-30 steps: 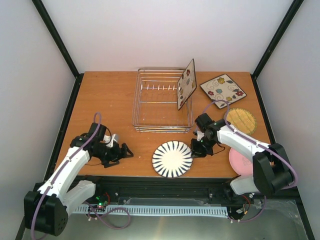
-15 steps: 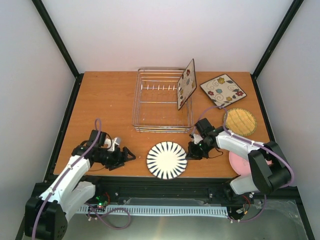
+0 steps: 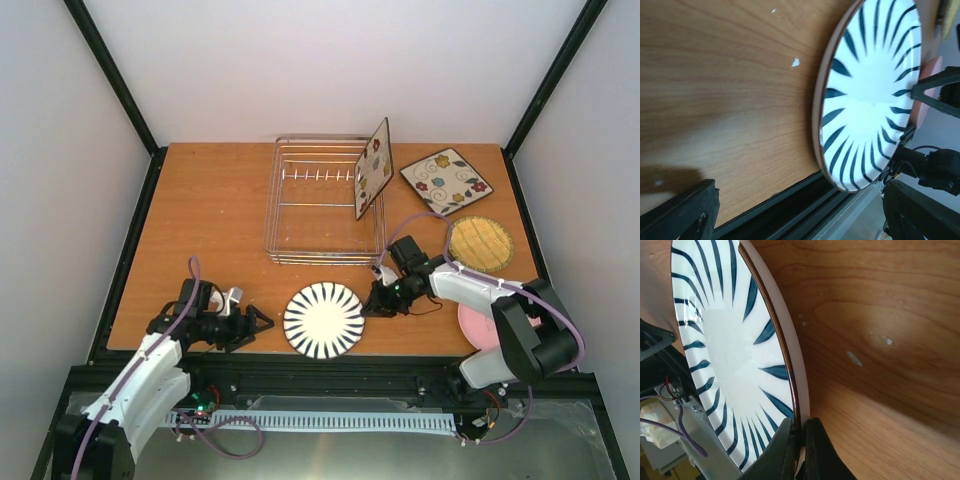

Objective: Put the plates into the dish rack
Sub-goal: Place the plate at the center of the board.

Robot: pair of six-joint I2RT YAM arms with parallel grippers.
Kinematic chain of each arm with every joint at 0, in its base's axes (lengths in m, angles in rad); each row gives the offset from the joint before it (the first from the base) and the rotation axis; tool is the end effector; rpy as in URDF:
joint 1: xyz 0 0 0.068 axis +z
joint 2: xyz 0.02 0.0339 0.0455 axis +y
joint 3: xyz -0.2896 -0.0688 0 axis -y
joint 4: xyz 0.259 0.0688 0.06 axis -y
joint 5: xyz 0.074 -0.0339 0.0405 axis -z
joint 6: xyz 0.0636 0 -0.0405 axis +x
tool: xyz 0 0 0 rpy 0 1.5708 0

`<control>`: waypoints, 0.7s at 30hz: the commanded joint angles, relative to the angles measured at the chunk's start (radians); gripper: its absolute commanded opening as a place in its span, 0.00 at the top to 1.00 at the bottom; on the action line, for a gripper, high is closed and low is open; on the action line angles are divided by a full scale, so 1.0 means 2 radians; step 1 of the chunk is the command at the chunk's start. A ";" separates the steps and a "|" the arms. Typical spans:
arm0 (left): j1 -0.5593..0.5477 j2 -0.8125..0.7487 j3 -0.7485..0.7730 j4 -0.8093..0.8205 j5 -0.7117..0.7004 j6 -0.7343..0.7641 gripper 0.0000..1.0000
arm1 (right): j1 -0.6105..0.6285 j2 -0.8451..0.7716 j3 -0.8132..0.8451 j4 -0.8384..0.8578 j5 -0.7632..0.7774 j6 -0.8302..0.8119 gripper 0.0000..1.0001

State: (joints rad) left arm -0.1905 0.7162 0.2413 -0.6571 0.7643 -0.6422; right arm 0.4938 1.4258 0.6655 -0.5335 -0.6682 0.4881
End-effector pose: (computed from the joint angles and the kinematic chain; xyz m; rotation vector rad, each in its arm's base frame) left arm 0.0999 -0.0641 0.1300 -0.3796 2.7643 -1.2722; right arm 0.1936 0.1490 0.1459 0.1471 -2.8698 -1.0672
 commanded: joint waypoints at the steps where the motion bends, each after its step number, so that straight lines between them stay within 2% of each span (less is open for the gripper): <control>1: 0.001 -0.017 -0.021 0.076 0.037 -0.032 0.10 | 0.014 0.005 -0.004 0.050 -0.056 0.006 0.97; 8: 0.002 0.014 -0.047 0.105 0.031 -0.035 0.13 | 0.042 0.033 -0.005 0.085 -0.058 0.028 0.97; 18: -0.002 0.050 -0.047 0.139 0.028 -0.030 0.13 | 0.054 0.081 0.020 0.074 -0.030 0.016 0.97; 19: -0.003 0.054 -0.048 0.140 0.028 -0.029 0.13 | 0.054 0.082 0.020 0.075 -0.028 0.017 0.96; 21: -0.005 0.061 -0.049 0.142 0.026 -0.024 0.13 | 0.054 0.083 0.019 0.076 -0.024 0.021 0.87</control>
State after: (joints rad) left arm -0.1925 0.8082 0.1566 -0.3790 0.8631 -0.7036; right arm 0.5938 1.5761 0.6857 -0.4019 -0.7006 0.5114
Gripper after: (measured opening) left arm 0.872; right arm 0.070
